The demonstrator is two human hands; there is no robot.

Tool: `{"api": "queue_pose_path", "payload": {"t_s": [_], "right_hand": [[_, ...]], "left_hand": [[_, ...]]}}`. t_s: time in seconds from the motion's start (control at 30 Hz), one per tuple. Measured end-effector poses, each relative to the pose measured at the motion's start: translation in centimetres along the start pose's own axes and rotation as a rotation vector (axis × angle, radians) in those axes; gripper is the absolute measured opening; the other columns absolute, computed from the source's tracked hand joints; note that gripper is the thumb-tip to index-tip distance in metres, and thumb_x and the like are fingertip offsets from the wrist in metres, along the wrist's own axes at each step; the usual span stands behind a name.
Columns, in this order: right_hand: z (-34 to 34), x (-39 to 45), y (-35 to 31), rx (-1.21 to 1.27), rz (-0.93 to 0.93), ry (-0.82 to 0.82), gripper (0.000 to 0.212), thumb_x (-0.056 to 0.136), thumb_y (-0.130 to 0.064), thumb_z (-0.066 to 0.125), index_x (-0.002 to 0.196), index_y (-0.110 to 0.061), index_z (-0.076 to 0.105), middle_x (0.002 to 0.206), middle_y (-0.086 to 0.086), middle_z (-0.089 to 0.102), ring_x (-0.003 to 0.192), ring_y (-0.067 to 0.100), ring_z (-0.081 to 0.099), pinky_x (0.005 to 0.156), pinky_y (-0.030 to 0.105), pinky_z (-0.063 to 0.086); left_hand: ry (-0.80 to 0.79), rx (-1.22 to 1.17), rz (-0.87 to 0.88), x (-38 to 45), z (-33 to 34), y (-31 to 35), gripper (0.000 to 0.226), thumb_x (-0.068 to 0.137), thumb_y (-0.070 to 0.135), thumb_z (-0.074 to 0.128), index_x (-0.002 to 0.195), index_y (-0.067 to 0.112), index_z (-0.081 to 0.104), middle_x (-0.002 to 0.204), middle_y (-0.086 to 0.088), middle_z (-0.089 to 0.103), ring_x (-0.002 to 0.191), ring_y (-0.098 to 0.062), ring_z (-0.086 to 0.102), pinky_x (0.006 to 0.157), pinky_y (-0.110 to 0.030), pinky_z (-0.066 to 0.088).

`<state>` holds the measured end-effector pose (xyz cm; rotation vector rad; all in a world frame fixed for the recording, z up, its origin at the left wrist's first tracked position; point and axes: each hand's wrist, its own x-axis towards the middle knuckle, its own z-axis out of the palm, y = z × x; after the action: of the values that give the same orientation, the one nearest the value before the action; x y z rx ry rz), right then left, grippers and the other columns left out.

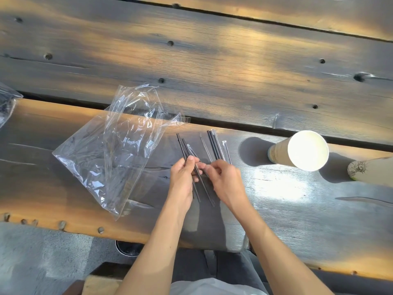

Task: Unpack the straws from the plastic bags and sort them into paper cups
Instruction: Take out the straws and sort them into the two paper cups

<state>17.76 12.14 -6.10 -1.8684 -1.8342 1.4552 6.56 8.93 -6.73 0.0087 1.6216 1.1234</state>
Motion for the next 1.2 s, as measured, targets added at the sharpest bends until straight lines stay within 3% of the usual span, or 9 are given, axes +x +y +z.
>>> {"api": "queue_pose_path", "payload": {"t_s": [0.07, 0.17, 0.37, 0.5, 0.67, 0.8, 1.03, 1.13, 1.2], "right_hand": [[-0.2, 0.6, 0.7, -0.027, 0.024, 0.090, 0.017, 0.096, -0.021, 0.057, 0.087, -0.014, 0.069, 0.062, -0.006, 0.060, 0.063, 0.021, 0.058, 0.062, 0.030, 0.044], [0.0, 1.0, 1.3, -0.164, 0.018, 0.137, 0.014, 0.094, -0.016, 0.055, 0.096, -0.010, 0.068, 0.089, 0.008, 0.067, 0.084, 0.030, 0.061, 0.073, 0.036, 0.049], [-0.2, 1.3, 0.8, -0.369, 0.014, 0.202, 0.011, 0.096, -0.016, 0.056, 0.105, -0.011, 0.053, 0.107, 0.010, 0.058, 0.087, 0.040, 0.059, 0.071, 0.042, 0.046], [-0.5, 1.4, 0.4, -0.390, 0.051, 0.249, 0.016, 0.096, -0.017, 0.057, 0.108, -0.010, 0.049, 0.109, 0.013, 0.057, 0.089, 0.043, 0.060, 0.073, 0.046, 0.049], [-0.7, 1.5, 0.5, -0.481, 0.084, 0.197, 0.015, 0.098, -0.020, 0.056, 0.105, -0.008, 0.052, 0.108, 0.013, 0.057, 0.091, 0.043, 0.061, 0.068, 0.039, 0.041], [-0.3, 2.3, 0.2, -0.541, 0.169, 0.133, 0.016, 0.093, -0.004, 0.045, 0.105, -0.005, 0.055, 0.110, 0.016, 0.062, 0.100, 0.044, 0.062, 0.071, 0.038, 0.036], [-0.4, 2.0, 0.0, -0.730, 0.069, 0.051, 0.024, 0.090, 0.003, 0.044, 0.110, 0.000, 0.057, 0.112, 0.020, 0.065, 0.101, 0.043, 0.066, 0.075, 0.040, 0.048], [-0.9, 2.2, 0.2, -0.623, 0.097, 0.043, 0.022, 0.089, 0.001, 0.043, 0.103, -0.001, 0.059, 0.108, 0.021, 0.066, 0.099, 0.044, 0.064, 0.076, 0.041, 0.048], [-1.5, 2.2, 0.3, -0.472, 0.096, 0.049, 0.013, 0.088, -0.009, 0.047, 0.088, -0.002, 0.058, 0.096, 0.022, 0.066, 0.090, 0.045, 0.062, 0.071, 0.040, 0.048]], "left_hand": [[-0.009, -0.035, -0.023, 0.1, -0.1, 0.0, 0.025, 0.106, 0.019, 0.043, 0.092, 0.010, 0.062, 0.071, -0.004, 0.070, 0.065, -0.015, 0.059, 0.067, -0.031, 0.042], [-0.023, -0.134, -0.064, 0.1, -0.3, 0.2, 0.025, 0.106, 0.019, 0.042, 0.095, 0.007, 0.061, 0.070, -0.006, 0.068, 0.067, -0.019, 0.064, 0.075, -0.037, 0.050], [-0.062, -0.293, -0.143, 0.1, -0.1, 0.4, 0.019, 0.105, 0.008, 0.041, 0.108, 0.003, 0.059, 0.080, -0.013, 0.067, 0.071, -0.024, 0.069, 0.074, -0.039, 0.059], [-0.058, -0.295, -0.153, 0.2, -0.1, 0.2, 0.019, 0.104, 0.003, 0.042, 0.112, 0.001, 0.059, 0.084, -0.015, 0.068, 0.072, -0.025, 0.069, 0.075, -0.039, 0.059], [-0.063, -0.286, -0.154, 0.1, 0.0, 0.2, 0.019, 0.104, 0.002, 0.041, 0.112, 0.001, 0.059, 0.085, -0.016, 0.069, 0.073, -0.025, 0.069, 0.075, -0.039, 0.059], [-0.063, -0.255, -0.143, 0.1, 0.3, 0.1, 0.019, 0.104, 0.003, 0.042, 0.114, 0.000, 0.058, 0.086, -0.016, 0.069, 0.075, -0.025, 0.069, 0.077, -0.040, 0.059], [-0.070, -0.210, -0.096, -0.2, 0.8, 0.3, 0.017, 0.104, 0.004, 0.041, 0.109, 0.004, 0.058, 0.086, -0.015, 0.071, 0.075, -0.023, 0.069, 0.073, -0.035, 0.060], [-0.068, -0.203, -0.072, -0.3, 1.0, 0.3, 0.017, 0.105, 0.003, 0.040, 0.111, 0.003, 0.056, 0.086, -0.016, 0.070, 0.073, -0.022, 0.068, 0.070, -0.031, 0.059], [-0.068, -0.184, -0.046, -0.4, 0.9, 0.3, 0.017, 0.105, 0.004, 0.040, 0.113, 0.003, 0.055, 0.090, -0.017, 0.070, 0.077, -0.023, 0.068, 0.071, -0.029, 0.059]]}}
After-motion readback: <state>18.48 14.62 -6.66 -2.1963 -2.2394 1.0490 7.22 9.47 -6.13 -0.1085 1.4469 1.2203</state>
